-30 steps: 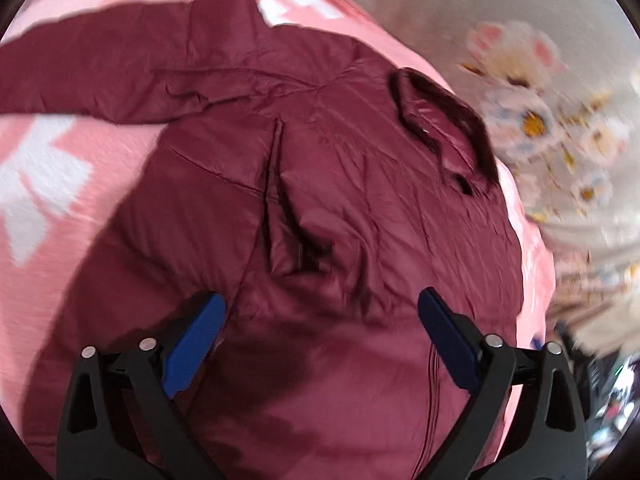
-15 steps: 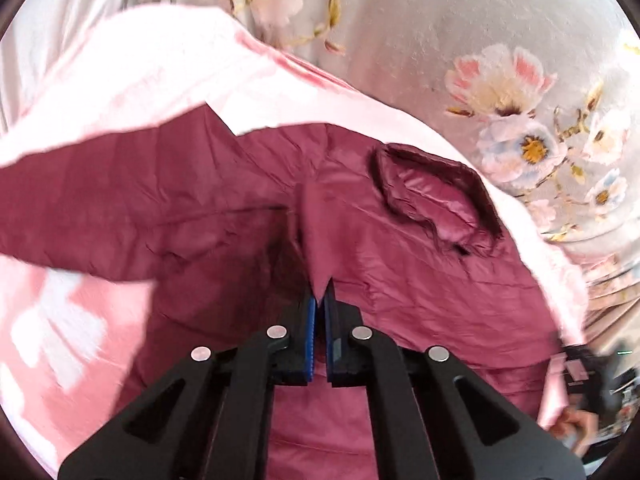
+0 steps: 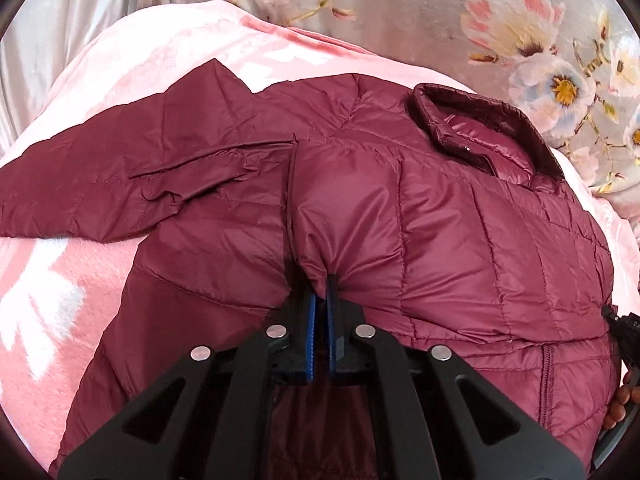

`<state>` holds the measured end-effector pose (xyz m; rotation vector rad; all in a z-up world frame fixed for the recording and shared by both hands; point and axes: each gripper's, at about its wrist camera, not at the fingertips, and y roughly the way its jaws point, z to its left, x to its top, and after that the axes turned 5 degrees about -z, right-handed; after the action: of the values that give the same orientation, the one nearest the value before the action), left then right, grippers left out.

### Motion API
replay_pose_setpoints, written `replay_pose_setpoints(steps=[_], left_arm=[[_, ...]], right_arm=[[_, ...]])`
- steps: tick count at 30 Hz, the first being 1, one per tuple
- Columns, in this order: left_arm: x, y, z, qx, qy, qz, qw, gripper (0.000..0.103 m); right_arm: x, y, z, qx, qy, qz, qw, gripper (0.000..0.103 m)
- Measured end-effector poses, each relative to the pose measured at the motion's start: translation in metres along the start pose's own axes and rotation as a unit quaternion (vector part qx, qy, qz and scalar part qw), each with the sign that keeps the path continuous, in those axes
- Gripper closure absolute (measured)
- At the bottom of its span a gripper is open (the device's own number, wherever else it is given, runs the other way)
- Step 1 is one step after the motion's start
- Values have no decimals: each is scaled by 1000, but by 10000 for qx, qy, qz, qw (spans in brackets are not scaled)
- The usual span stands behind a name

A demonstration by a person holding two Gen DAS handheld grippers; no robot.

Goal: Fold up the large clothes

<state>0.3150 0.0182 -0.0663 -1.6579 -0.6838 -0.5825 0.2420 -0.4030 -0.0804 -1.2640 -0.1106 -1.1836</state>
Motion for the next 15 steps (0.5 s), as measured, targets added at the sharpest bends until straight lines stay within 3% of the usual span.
replay_pose_setpoints(steps=[2, 3, 5, 9, 12, 15], left_arm=[[1, -1, 1, -40, -43, -10, 10000, 98], [2, 1, -1, -44, -49, -13, 10000, 98], [2, 1, -3, -3, -3, -22, 10000, 98], [2, 1, -6, 18, 38, -29, 10000, 98], [2, 2, -3, -82, -70, -32, 9999, 98], [1, 2, 1, -178, -172, -38, 9997, 97]], right_arm=[[-2, -33, 9, -415, 119, -465, 9980, 90], [-6, -56, 20, -324, 46, -795, 9963, 88], [-13, -76, 56, 119, -463, -935, 9945, 88], [-49, -60, 138, 767, -1771, -337, 9806, 94], [-74, -29, 160, 715, -2084, 100, 9754, 95], [-90, -7, 153, 615, -1992, 442, 9770, 96]])
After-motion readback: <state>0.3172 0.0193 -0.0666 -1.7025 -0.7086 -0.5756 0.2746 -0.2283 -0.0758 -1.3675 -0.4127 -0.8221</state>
